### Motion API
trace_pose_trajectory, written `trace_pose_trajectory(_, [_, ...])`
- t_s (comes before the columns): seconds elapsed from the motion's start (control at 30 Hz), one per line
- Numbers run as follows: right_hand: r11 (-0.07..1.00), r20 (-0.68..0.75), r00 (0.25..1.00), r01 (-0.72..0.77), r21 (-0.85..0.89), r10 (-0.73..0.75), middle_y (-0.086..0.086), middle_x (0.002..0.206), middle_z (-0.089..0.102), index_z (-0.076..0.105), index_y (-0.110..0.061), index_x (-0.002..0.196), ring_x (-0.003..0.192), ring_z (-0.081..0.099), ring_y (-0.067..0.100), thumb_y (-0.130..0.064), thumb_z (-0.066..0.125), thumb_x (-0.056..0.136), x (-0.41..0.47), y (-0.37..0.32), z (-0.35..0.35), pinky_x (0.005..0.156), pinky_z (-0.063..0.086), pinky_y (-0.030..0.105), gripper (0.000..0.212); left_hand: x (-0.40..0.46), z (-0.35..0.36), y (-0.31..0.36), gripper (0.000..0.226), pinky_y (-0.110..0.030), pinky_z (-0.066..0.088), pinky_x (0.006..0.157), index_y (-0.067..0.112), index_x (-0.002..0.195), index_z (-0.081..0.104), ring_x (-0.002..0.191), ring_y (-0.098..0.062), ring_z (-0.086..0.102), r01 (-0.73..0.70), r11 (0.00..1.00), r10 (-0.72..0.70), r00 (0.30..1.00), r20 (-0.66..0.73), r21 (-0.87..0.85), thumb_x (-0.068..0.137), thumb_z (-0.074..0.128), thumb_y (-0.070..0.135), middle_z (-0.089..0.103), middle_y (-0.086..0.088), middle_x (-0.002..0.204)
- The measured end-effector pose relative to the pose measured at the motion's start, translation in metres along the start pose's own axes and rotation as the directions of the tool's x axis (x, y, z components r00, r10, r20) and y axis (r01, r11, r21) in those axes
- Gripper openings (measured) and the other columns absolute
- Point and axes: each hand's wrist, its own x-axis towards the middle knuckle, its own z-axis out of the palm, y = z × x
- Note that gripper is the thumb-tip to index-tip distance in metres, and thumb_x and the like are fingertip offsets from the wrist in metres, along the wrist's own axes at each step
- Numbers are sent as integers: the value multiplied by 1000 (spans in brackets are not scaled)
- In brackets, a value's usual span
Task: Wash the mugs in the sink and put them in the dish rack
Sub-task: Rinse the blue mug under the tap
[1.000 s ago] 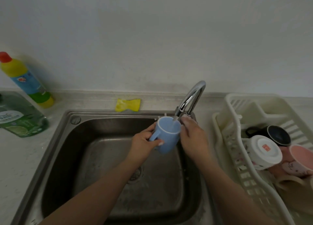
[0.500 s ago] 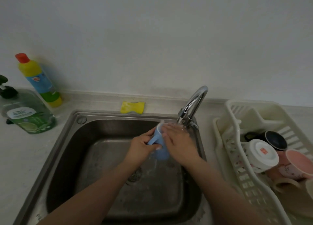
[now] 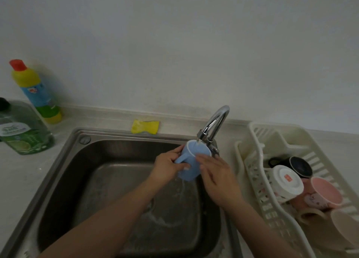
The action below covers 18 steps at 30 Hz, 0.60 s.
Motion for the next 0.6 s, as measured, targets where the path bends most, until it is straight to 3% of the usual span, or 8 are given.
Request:
trace_pose_trajectory(0.07, [998,-14,998,-56,10,56,3,123,64,62,-15,123,115,58,19,-36,31,98,16,2,2,108,37,33,46,-2,-1,-1,30,-12,50,80,2,95,77,96,12,61,-9,1000,9,999,33,11,67,82,-6,57,11,130])
trace_pose_trajectory(0.2, [1000,33,999,-13,-22,14,8,142,51,48,-12,140,134,44,19,-28,36,104,33,-17,22,113,17,24,42,-3,-9,-4,30,-9,49,80,-1,101,75,105,2,59,-8,1000,8,1000,-22,30,72,79,-6,57,9,130])
trace_pose_trajectory(0.33, [1000,34,999,21,-5,-21,2,138,56,57,-17,134,129,49,14,-42,28,99,16,0,14,116,24,27,52,-5,-18,-12,19,-11,51,75,-7,89,74,106,-8,62,22,1000,-21,999,-40,17,71,79,-7,57,8,131])
trace_pose_trajectory(0.43, [997,44,997,-63,35,62,3,142,52,52,-16,138,134,42,13,-33,33,104,36,0,14,111,15,18,42,-3,-11,-12,16,-15,53,76,-11,88,72,107,-9,64,36,999,-35,999,-7,35,74,77,-4,57,5,135])
trace_pose_trajectory(0.5, [994,60,997,-60,89,55,-1,138,53,49,-18,140,129,45,10,-29,35,104,38,-9,19,115,21,22,40,4,-3,-9,13,-18,54,81,-4,89,75,110,-11,64,7,998,-7,1000,4,57,76,76,-1,58,1,137])
trace_pose_trajectory(0.53, [992,55,997,-62,114,56,-5,133,55,51,-19,138,123,48,7,-28,37,104,33,-11,17,113,26,22,38,7,-1,-6,7,-22,54,83,3,83,76,111,-12,64,3,999,-4,1000,22,53,76,77,1,59,1,137])
trace_pose_trajectory(0.6, [996,-30,999,-24,90,27,-6,124,62,61,-18,128,114,55,9,-31,37,103,18,-2,10,103,34,20,36,11,1,-4,18,-27,55,85,18,71,73,107,-7,65,16,999,-18,999,51,33,74,79,2,59,5,136])
